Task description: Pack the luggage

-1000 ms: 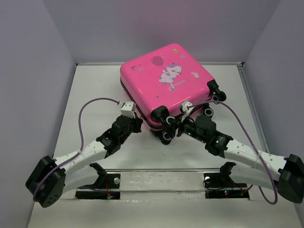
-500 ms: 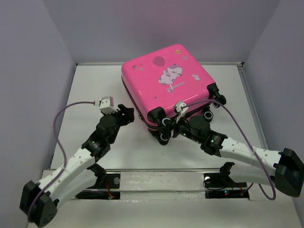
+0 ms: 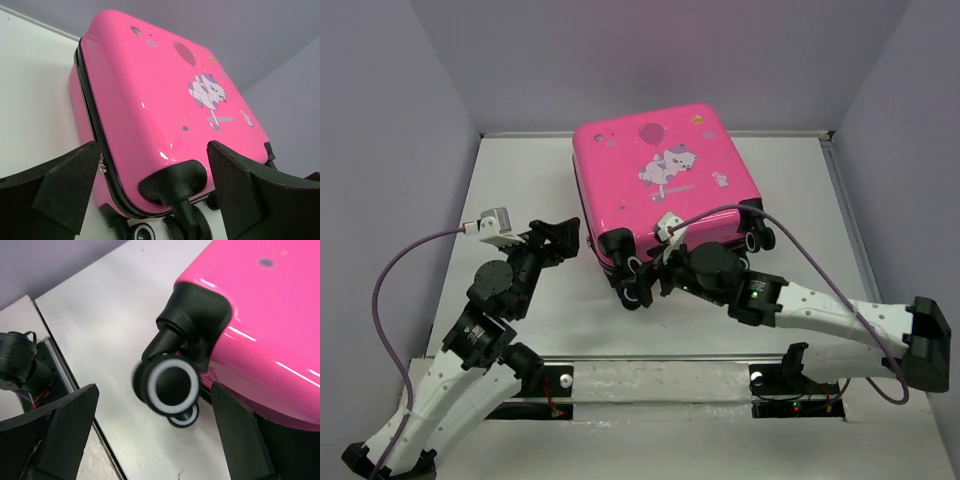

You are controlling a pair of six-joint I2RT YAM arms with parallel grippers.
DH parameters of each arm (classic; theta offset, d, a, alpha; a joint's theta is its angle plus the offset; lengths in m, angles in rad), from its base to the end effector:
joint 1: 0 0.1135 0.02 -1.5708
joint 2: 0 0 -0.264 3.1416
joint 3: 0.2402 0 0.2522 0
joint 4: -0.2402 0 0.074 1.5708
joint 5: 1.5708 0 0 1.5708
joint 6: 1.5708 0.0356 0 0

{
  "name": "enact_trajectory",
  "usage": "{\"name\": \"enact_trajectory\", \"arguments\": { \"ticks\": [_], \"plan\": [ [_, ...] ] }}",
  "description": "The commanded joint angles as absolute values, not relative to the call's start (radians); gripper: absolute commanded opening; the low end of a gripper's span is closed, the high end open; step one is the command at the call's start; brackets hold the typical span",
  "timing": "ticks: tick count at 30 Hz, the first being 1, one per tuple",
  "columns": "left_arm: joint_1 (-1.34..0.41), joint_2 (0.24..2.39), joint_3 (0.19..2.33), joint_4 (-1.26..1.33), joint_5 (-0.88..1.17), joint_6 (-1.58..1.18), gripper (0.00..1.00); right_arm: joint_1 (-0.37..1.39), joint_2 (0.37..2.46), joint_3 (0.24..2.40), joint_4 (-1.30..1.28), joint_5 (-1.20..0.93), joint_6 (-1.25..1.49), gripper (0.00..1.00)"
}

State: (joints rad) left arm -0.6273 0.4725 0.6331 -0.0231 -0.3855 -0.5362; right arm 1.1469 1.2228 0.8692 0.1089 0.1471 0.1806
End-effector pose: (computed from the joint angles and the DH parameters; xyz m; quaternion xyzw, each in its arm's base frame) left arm 0.1075 -0.0614 0.3467 -0.1149 0.6506 -0.3015 0.6875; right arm 0.1226 0.2590 0.3067 -0.3251 0.7170 0.3326 0.5192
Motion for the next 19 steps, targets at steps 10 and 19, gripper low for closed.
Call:
{"name": "enact_trajectory", "arguments": {
  "ticks": [10,19],
  "plan": [
    [-0.629,0.351,0.706,-0.087,-0.296,-0.502,0.99,1.158,0.545,0.786,-0.023,0.678,0.04,1.0],
    [-0.629,0.333,0.678,-0.058,-0.265,-0.503,0.99,1.158,0.532,0.702,0.025,0.749,0.081,1.0]
  ]
}}
